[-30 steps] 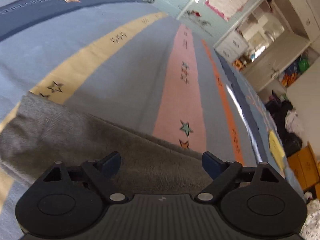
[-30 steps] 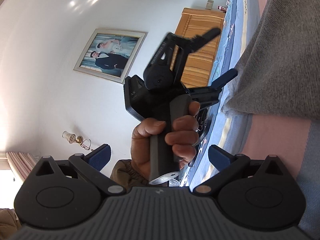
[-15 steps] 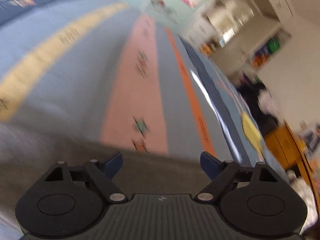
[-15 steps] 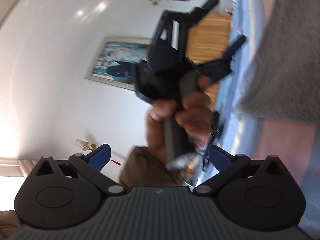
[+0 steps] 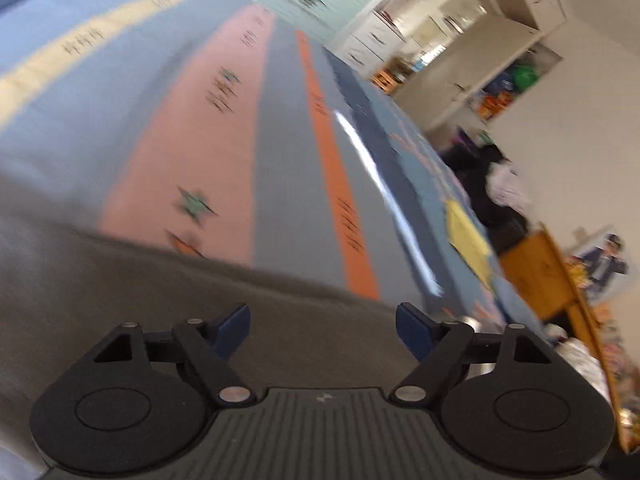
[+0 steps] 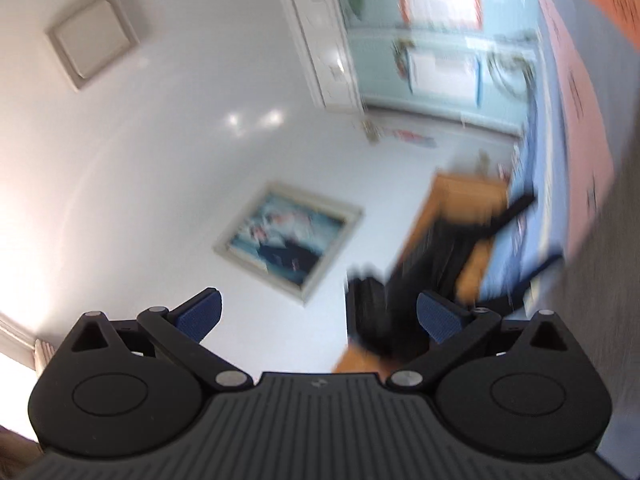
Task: Fold clothes
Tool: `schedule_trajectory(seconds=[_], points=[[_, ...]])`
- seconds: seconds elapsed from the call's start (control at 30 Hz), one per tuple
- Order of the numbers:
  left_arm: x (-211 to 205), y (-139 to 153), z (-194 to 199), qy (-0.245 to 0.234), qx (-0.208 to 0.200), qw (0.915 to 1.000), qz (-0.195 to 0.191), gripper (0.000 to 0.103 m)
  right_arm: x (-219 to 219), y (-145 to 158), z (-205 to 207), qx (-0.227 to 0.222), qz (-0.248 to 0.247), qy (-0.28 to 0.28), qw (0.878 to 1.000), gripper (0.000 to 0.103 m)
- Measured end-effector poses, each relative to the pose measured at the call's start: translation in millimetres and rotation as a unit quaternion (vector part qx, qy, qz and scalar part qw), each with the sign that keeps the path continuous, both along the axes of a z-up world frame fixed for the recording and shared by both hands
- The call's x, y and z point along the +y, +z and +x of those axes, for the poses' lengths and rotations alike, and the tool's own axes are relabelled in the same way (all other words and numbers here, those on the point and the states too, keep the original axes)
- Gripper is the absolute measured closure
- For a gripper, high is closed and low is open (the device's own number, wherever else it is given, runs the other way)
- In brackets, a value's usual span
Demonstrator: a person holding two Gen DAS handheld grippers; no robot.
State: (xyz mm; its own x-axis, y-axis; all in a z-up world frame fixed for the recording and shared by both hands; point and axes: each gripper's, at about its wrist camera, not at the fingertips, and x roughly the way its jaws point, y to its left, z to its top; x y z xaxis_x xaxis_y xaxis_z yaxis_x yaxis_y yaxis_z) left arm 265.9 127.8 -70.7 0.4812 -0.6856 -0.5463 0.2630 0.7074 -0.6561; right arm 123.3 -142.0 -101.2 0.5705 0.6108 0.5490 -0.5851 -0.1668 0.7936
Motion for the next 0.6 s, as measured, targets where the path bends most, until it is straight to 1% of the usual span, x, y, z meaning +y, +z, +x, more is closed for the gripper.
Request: schedule_trajectory(seconds=[0.03, 0.07, 0.1, 0.13, 0.2, 0.23, 0.27, 0.3, 0.33, 0.37, 0.4, 0.43, 0.47, 0.5, 0.53, 0.57, 0.6], points=[[-10, -9, 2, -0.004, 0.008, 0.9999, 0.010, 0.021, -19, 2, -2, 0.002, 0.001, -0.038, 0.999, 0.000], [-18, -19, 7, 0.005, 0.012, 0.9995, 0.028, 0.029, -35, 2, -4, 0.007, 0.000, -0.073, 0.997, 0.000], [-22, -27, 16, 0.019, 0.003, 0.9993, 0.033, 0.034, -47, -1, -4, 0.018, -0.001, -0.095, 0.995, 0.000], [-23, -29, 27, 0.035, -0.004, 0.9989, 0.033, 0.039, -58, -5, -3, 0.031, 0.000, -0.115, 0.993, 0.000], [-22, -30, 48, 0.074, 0.012, 0.9959, 0.052, 0.081, -74, -24, 2, 0.065, 0.022, -0.136, 0.988, 0.000], [-22, -30, 55, 0.086, 0.019, 0.9942, 0.061, 0.088, -78, -31, 5, 0.079, 0.032, -0.142, 0.986, 0.000], [-23, -29, 58, 0.090, 0.023, 0.9933, 0.069, 0.092, -83, -43, 6, 0.090, 0.039, -0.148, 0.984, 0.000], [-23, -29, 62, 0.093, 0.026, 0.9922, 0.078, 0.090, -84, -49, 8, 0.095, 0.038, -0.150, 0.983, 0.000], [-23, -26, 61, 0.096, 0.028, 0.9921, 0.077, 0.082, -83, -50, 10, 0.096, 0.034, -0.151, 0.983, 0.000], [-23, -21, 56, 0.096, 0.027, 0.9929, 0.065, 0.058, -81, -51, 11, 0.097, 0.030, -0.152, 0.983, 0.000], [-22, -15, 47, 0.096, 0.018, 0.9934, 0.060, 0.040, -80, -50, 13, 0.094, 0.025, -0.149, 0.984, 0.000], [-23, -7, 35, 0.092, 0.002, 0.9939, 0.060, 0.036, -79, -49, 14, 0.089, 0.021, -0.146, 0.985, 0.000], [-23, 0, 23, 0.084, -0.010, 0.9951, 0.051, 0.030, -78, -49, 14, 0.088, 0.018, -0.145, 0.985, 0.000], [-23, 4, 11, 0.074, -0.016, 0.9966, 0.035, 0.028, -78, -49, 14, 0.086, 0.015, -0.144, 0.986, 0.000], [-23, 7, 1, 0.064, -0.019, 0.9976, 0.019, 0.026, -77, -49, 14, 0.088, 0.012, -0.143, 0.986, 0.000], [-27, 5, -6, 0.053, -0.020, 0.9983, 0.014, 0.022, -77, -50, 15, 0.091, 0.011, -0.142, 0.986, 0.000], [-33, 1, -12, 0.039, -0.020, 0.9988, 0.020, 0.020, -77, -50, 15, 0.094, 0.010, -0.140, 0.986, 0.000]])
